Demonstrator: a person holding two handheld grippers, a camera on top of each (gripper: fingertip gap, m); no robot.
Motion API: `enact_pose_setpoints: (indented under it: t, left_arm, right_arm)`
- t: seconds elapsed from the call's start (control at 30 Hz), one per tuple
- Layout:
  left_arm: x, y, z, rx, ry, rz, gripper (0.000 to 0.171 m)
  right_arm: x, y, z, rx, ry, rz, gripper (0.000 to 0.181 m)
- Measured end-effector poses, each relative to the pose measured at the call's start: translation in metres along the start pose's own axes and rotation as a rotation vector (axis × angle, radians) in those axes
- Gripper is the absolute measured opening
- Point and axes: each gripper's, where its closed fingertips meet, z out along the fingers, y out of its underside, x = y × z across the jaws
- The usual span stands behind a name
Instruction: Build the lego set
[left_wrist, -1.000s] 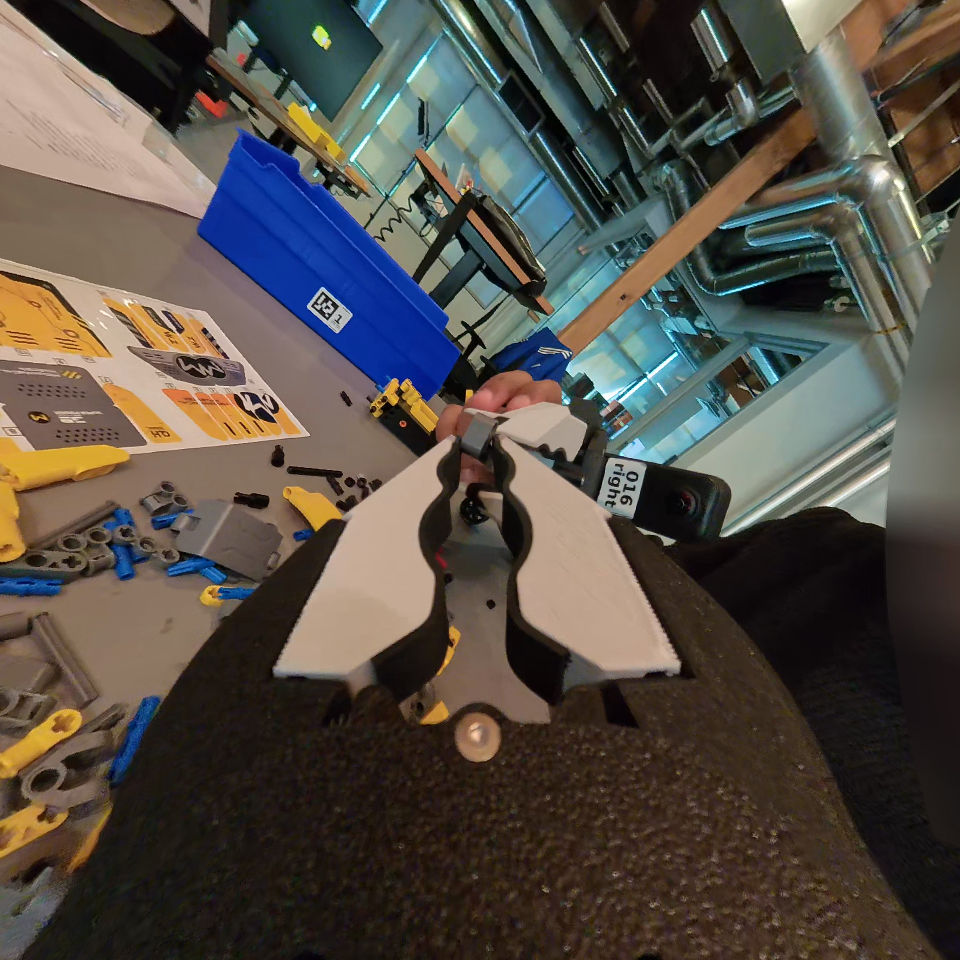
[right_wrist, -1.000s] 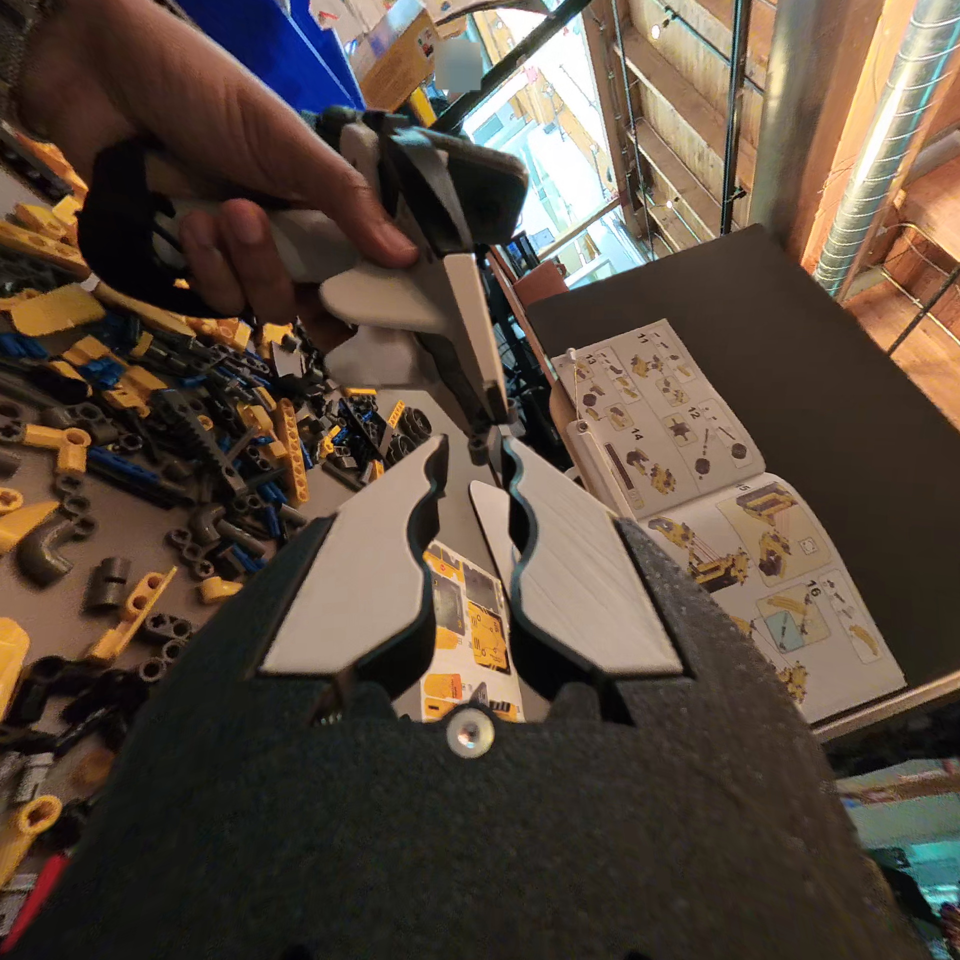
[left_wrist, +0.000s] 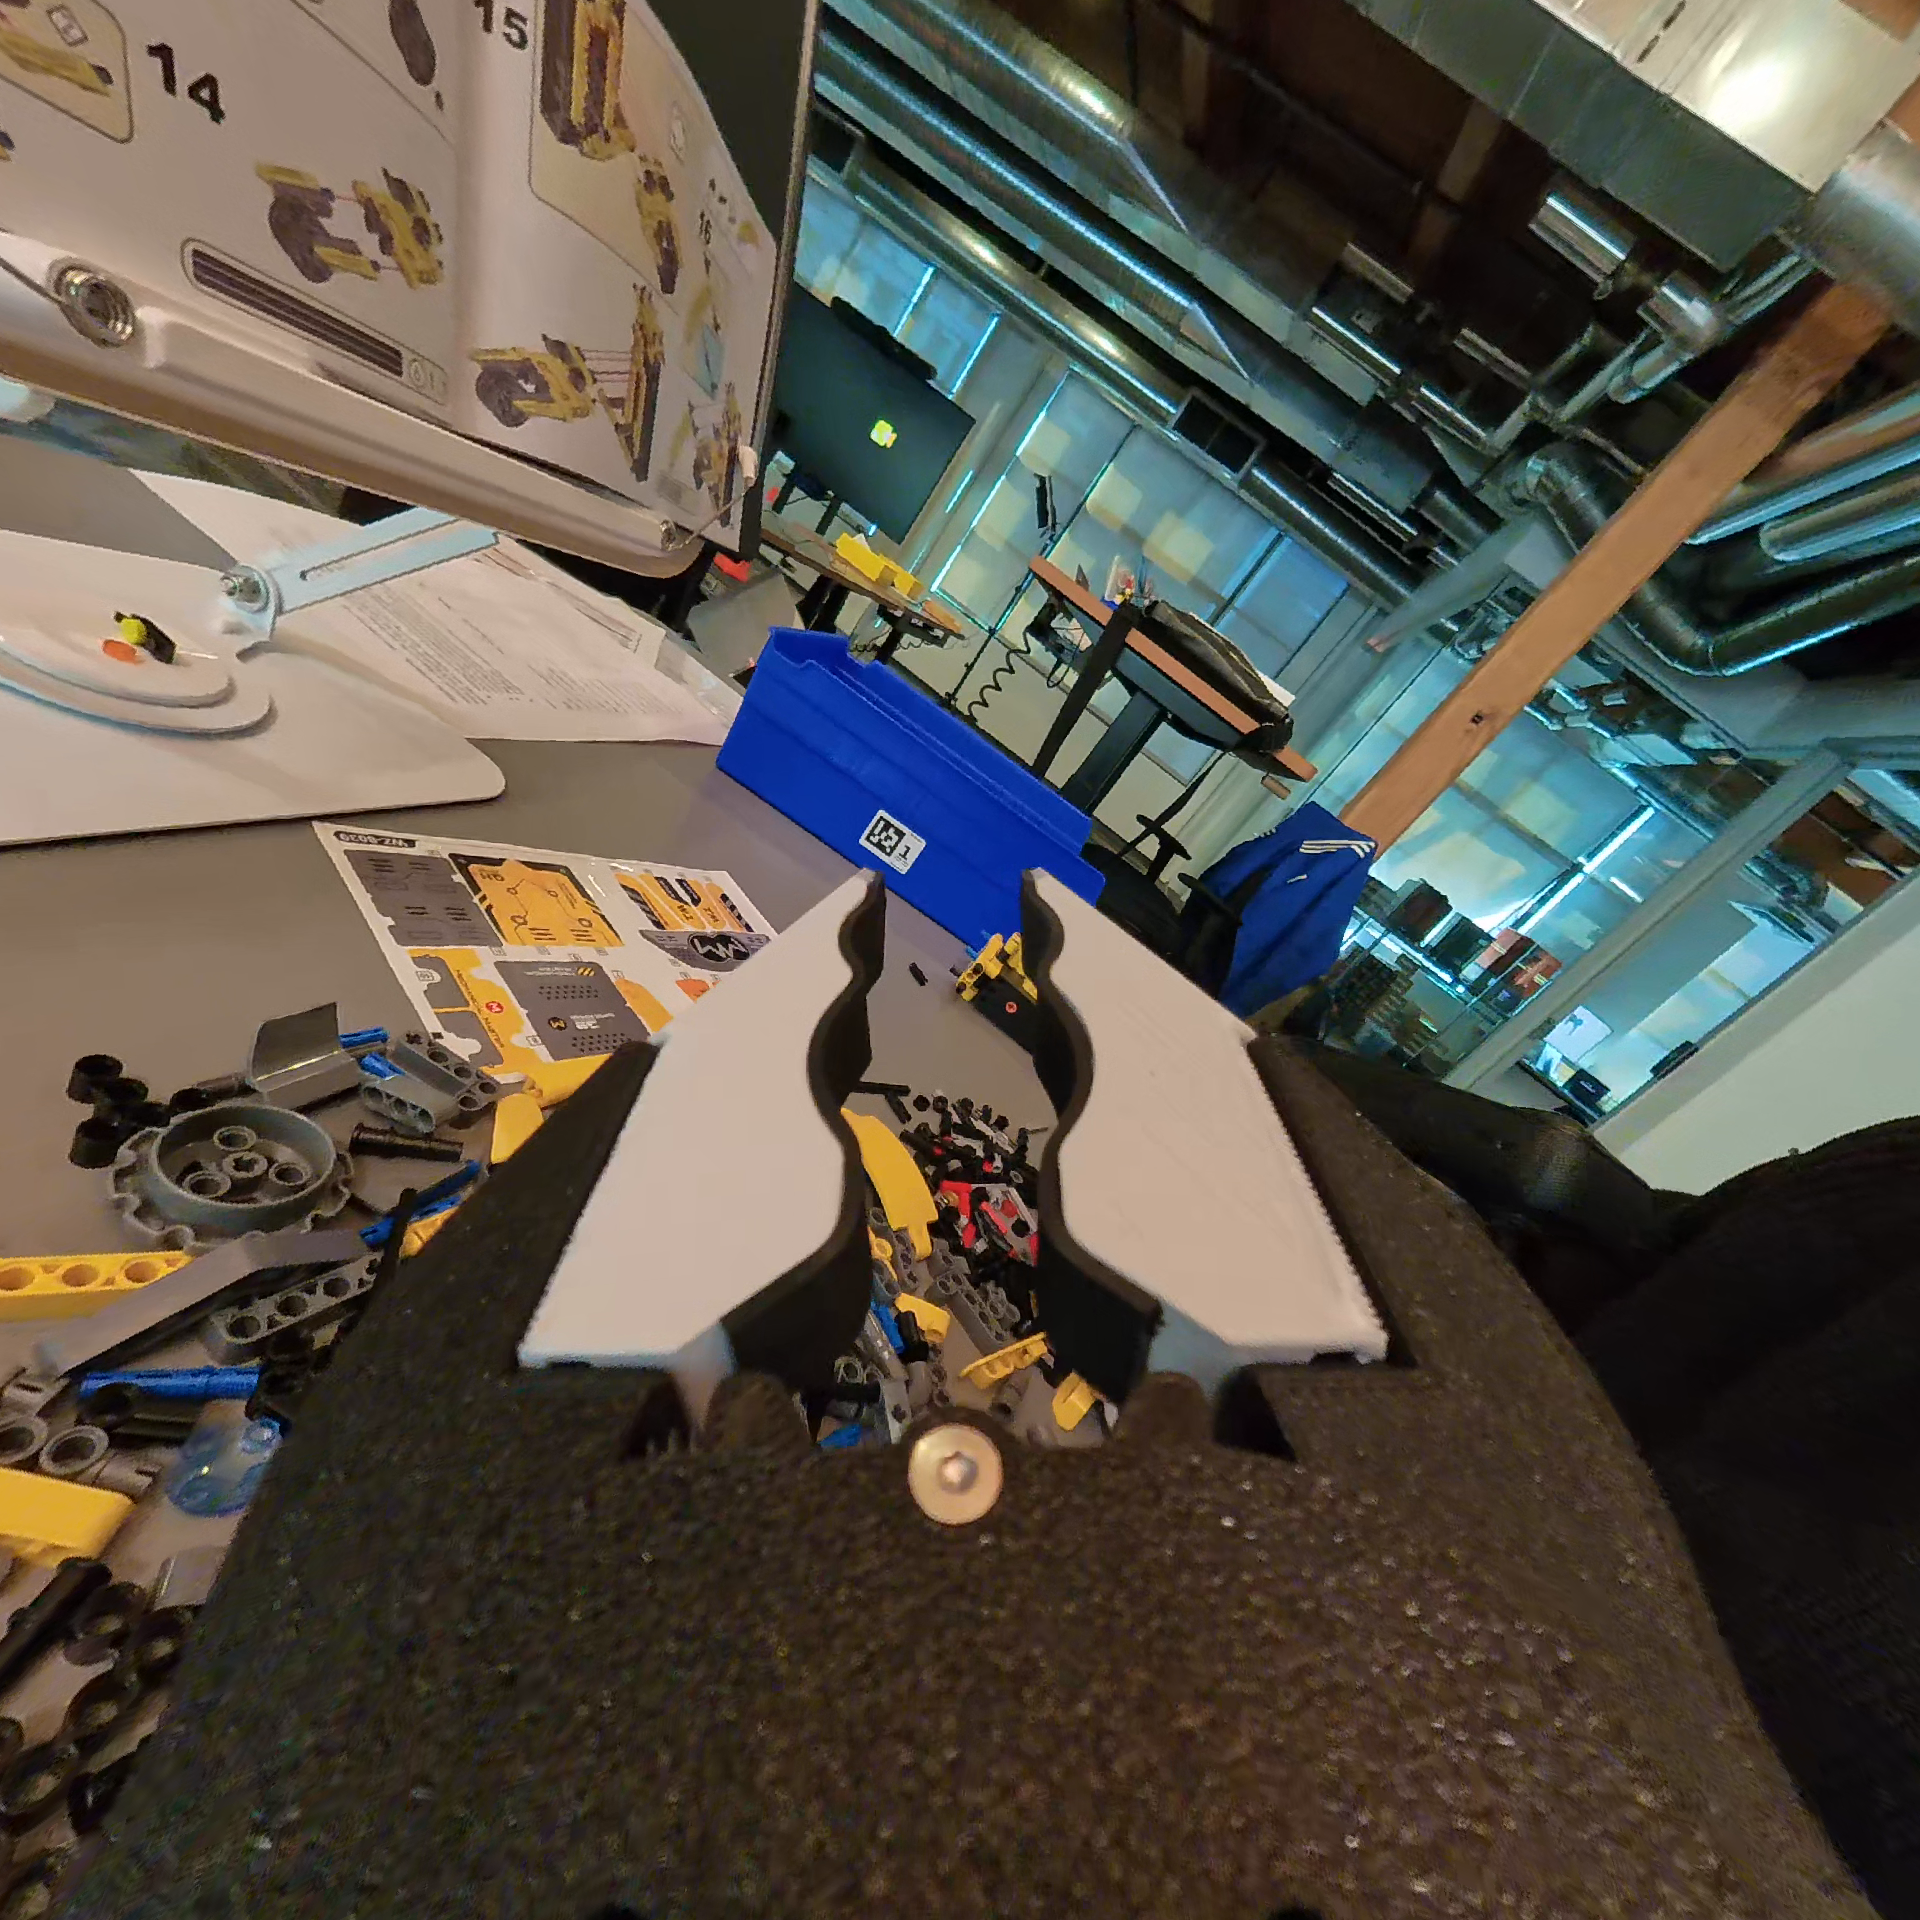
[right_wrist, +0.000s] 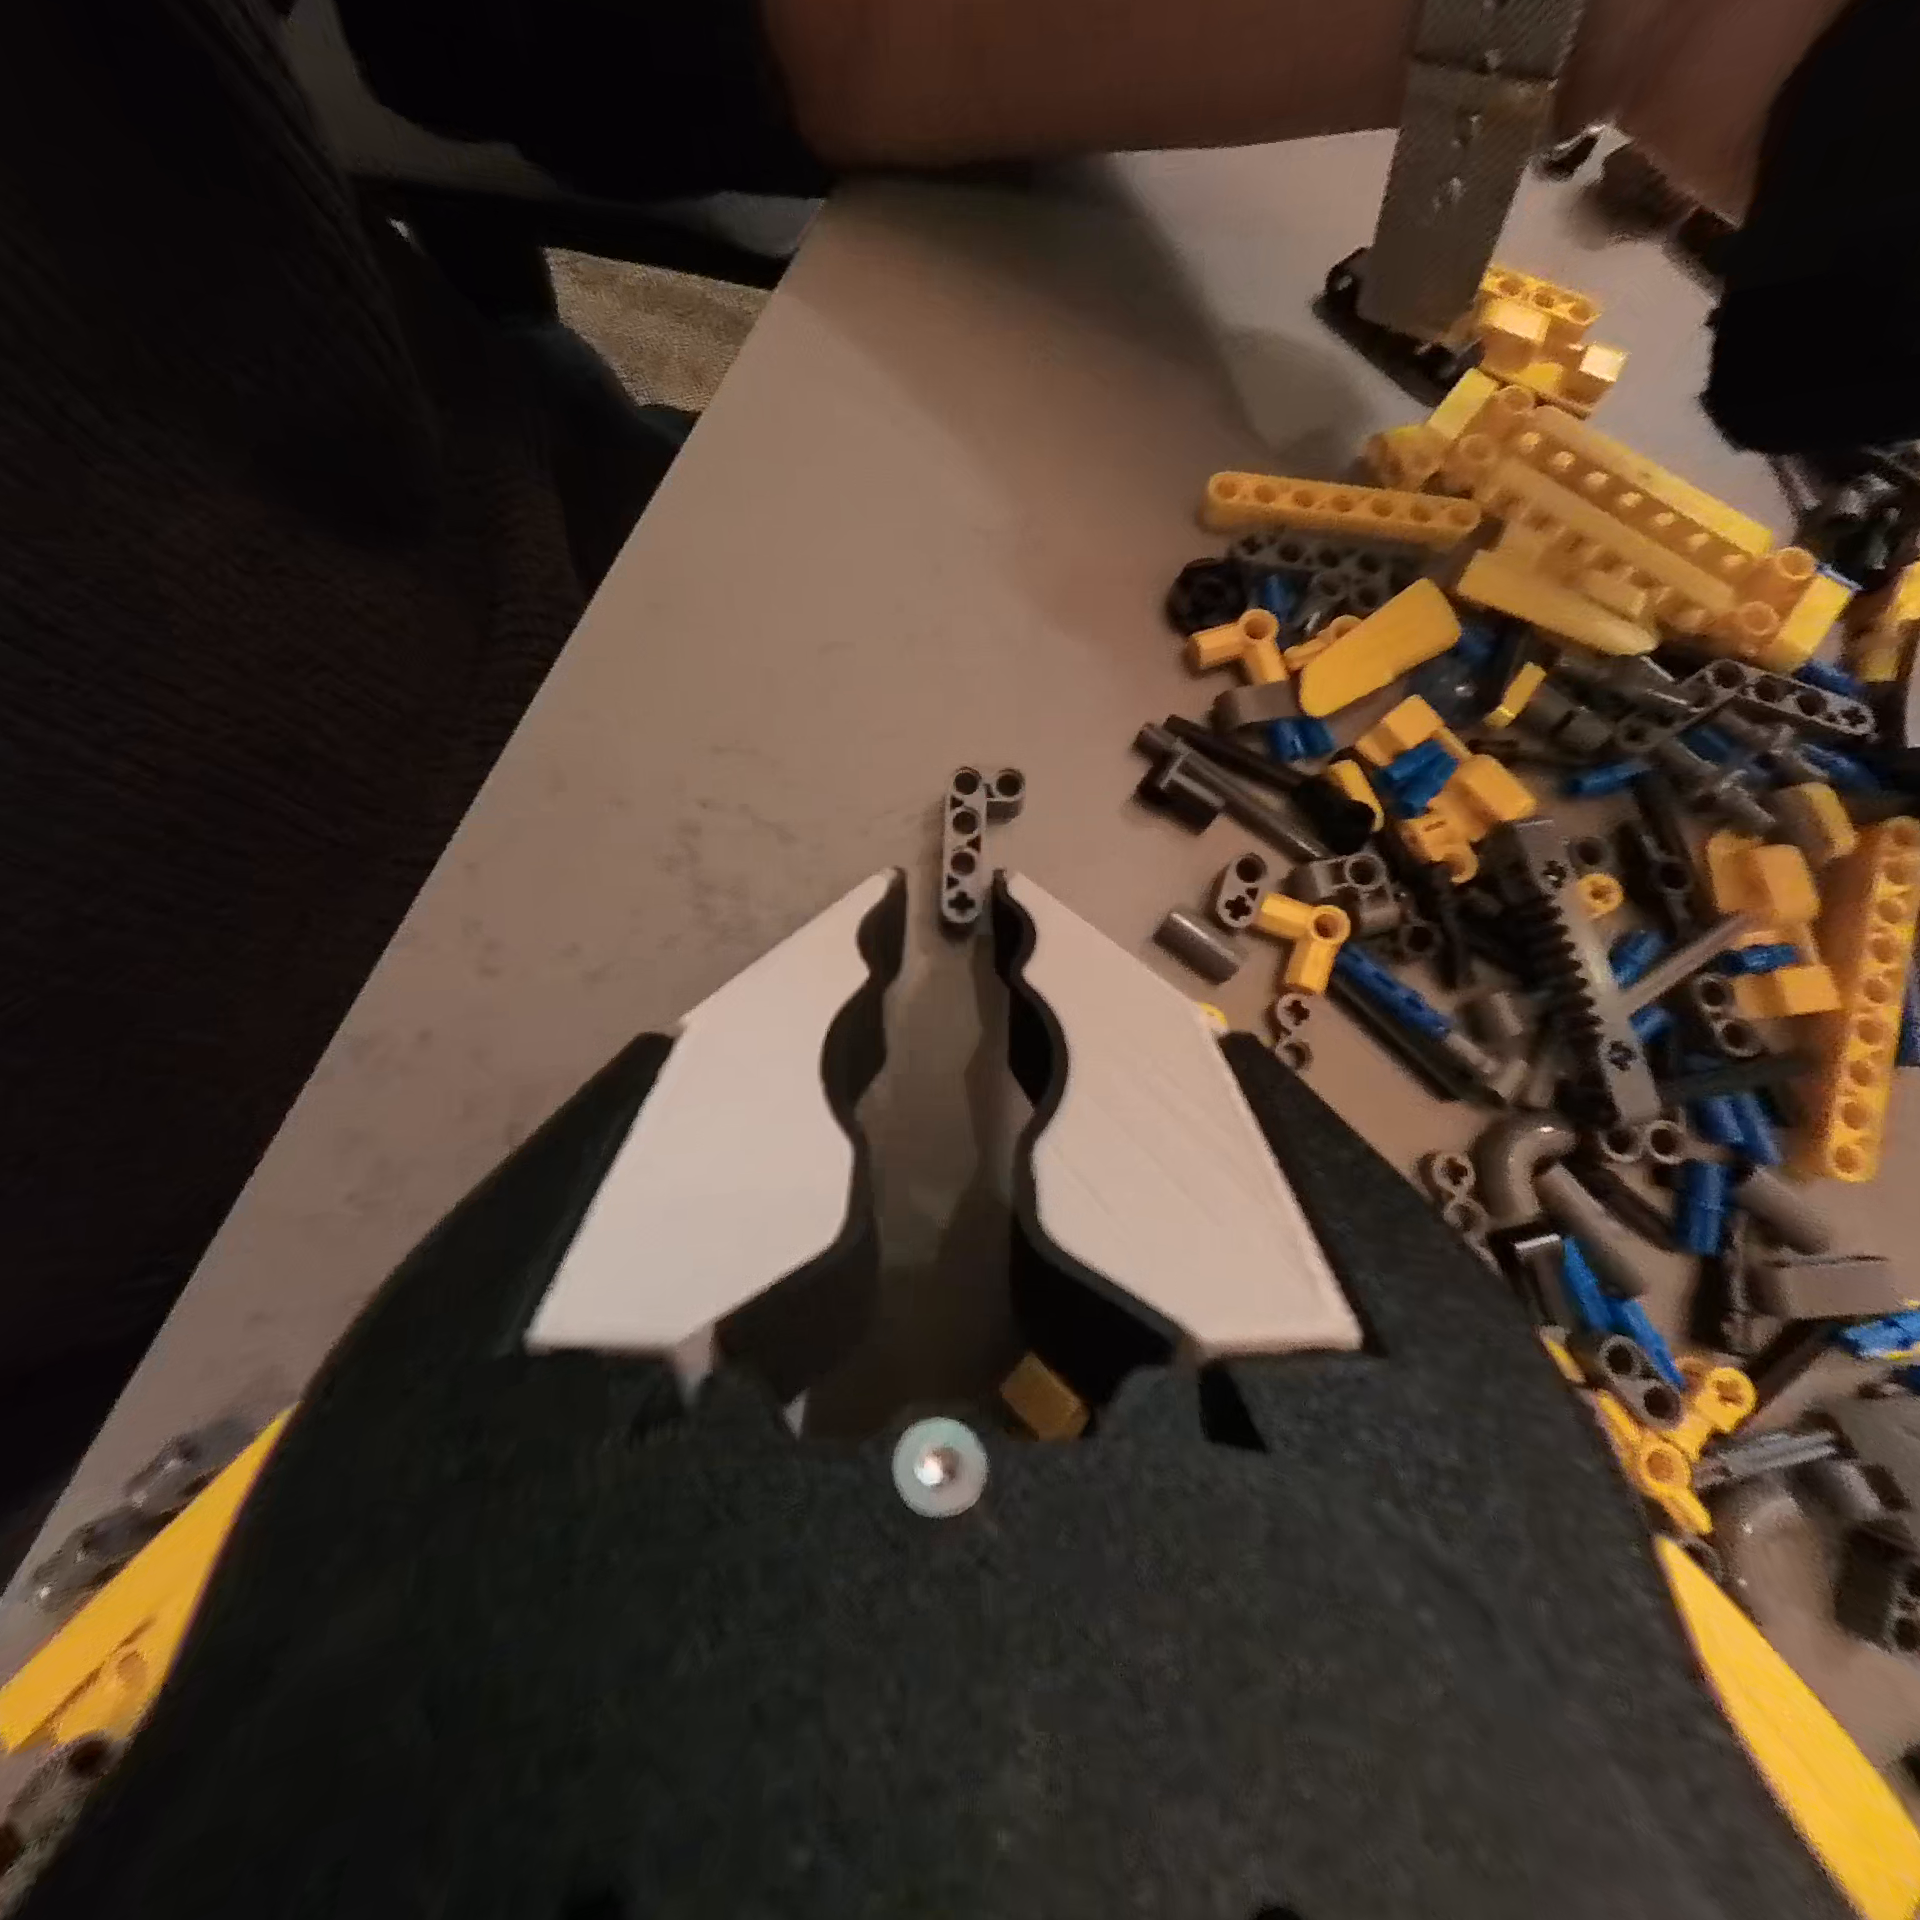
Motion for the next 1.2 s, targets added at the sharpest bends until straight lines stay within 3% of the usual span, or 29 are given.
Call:
enact_pose_setpoints:
  t: [0.23, 0.4, 0.83, 1.2]
  left_arm:
    - [0.001, 0.005, 0.004, -0.019, 0.009, -0.008, 0.025]
    - [0.001, 0.007, 0.005, -0.025, 0.011, -0.012, 0.025]
    - [-0.002, 0.009, 0.006, -0.029, 0.008, -0.025, 0.025]
    - [-0.006, 0.011, 0.005, -0.032, -0.001, -0.039, 0.025]
  right_arm:
    - [-0.009, 0.001, -0.002, 0.001, -0.046, 0.008, 0.026]
    - [-0.002, 0.002, -0.002, -0.014, -0.016, 0.006, 0.008]
    - [-0.02, 0.011, -0.012, -0.097, -0.139, 0.124, 0.008]
    - [-0.029, 0.011, -0.014, -0.107, -0.167, 0.14, 0.019]
